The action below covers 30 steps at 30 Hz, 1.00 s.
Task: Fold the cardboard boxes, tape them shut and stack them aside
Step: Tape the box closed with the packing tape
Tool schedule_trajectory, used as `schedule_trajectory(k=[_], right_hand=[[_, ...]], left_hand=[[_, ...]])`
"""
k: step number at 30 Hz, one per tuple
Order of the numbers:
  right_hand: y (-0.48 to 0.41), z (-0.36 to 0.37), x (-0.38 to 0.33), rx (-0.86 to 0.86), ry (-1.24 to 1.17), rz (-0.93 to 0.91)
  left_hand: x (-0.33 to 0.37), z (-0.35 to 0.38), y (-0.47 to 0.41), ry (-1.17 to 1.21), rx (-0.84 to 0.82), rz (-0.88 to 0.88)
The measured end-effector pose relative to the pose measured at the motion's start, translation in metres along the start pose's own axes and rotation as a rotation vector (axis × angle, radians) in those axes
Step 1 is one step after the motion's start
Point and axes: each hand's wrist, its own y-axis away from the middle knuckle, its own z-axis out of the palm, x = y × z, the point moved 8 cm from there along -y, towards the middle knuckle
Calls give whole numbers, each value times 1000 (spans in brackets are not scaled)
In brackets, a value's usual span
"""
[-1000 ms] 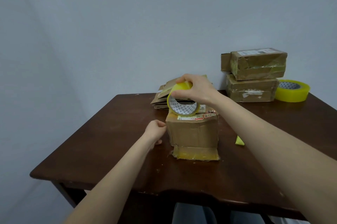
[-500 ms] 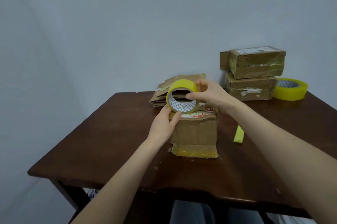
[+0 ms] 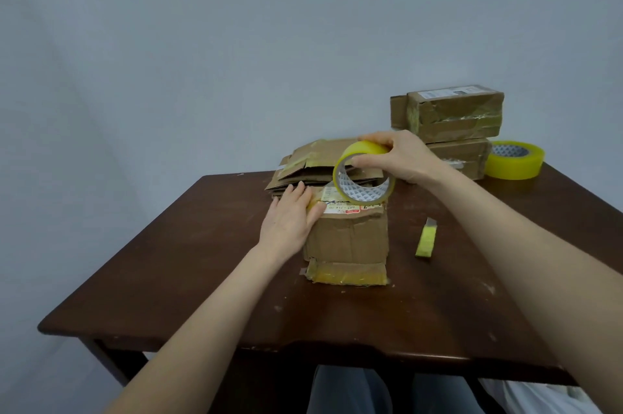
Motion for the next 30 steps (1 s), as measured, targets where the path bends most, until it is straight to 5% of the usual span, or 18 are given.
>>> schedule_trajectory(k=[3, 7, 11, 20, 25, 30], right_hand=[[4, 3, 5, 42, -54, -7], [12, 2, 21, 196, -189, 88], [24, 10, 33, 177, -456, 102], [10, 2, 20, 213, -283, 92], [6, -12, 13, 73, 3, 75], [9, 6, 32, 29, -61, 103]], left_hand=[[31, -5, -1, -273, 44, 168], [58, 2, 2, -174, 113, 216], [59, 6, 3, -249, 174, 257], [35, 3, 0, -276, 116, 263], [-12, -12, -5, -216, 63, 90], [-26, -14, -4, -179, -25, 55]])
